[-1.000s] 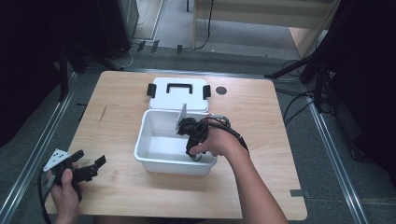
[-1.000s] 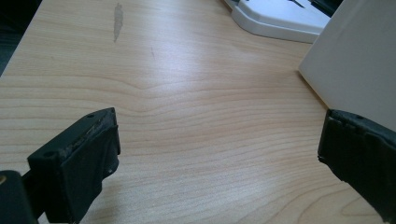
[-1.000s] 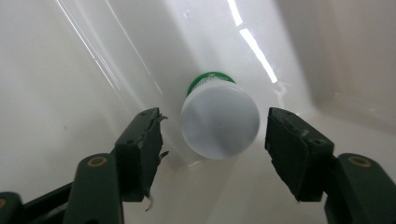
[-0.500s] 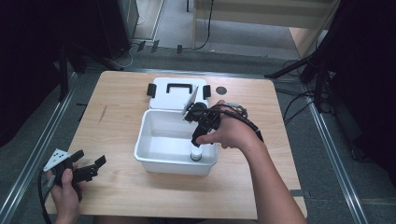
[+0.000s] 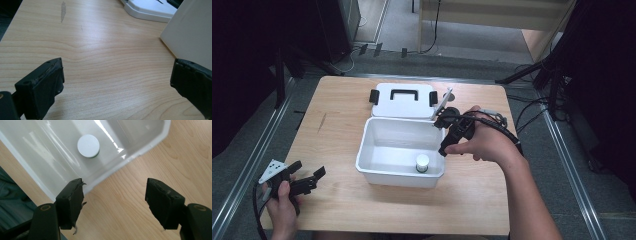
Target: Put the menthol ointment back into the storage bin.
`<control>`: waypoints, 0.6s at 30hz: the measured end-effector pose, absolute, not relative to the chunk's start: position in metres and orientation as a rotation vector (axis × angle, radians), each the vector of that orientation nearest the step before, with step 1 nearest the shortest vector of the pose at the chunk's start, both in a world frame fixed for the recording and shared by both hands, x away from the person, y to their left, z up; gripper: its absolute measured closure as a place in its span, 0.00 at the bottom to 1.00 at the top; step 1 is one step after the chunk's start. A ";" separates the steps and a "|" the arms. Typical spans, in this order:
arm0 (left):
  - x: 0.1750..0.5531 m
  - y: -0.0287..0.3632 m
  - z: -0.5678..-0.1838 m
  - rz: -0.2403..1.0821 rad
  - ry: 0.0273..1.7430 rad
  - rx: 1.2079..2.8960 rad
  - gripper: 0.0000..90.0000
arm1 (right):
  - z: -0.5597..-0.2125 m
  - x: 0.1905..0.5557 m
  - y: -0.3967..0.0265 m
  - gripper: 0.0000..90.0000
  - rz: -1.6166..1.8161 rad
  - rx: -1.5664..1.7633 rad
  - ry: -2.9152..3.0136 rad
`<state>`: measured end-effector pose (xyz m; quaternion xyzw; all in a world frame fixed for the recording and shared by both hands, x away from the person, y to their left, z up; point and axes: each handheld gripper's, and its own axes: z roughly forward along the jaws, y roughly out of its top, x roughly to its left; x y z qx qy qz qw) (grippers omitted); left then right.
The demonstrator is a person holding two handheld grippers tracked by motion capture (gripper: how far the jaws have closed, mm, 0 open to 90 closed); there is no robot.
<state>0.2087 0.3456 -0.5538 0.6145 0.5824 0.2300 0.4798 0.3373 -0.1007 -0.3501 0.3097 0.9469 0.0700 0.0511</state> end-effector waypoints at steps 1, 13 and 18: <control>0.209 0.346 -0.554 0.561 1.421 1.499 0.00 | -0.350 0.337 -0.104 0.35 0.210 0.951 2.881; 0.209 0.345 -0.554 0.564 1.420 1.500 0.00 | -0.361 0.337 -0.147 0.33 0.210 1.061 2.852; 0.208 0.345 -0.554 0.563 1.421 1.496 0.00 | -0.370 0.337 -0.160 0.31 0.210 1.088 2.842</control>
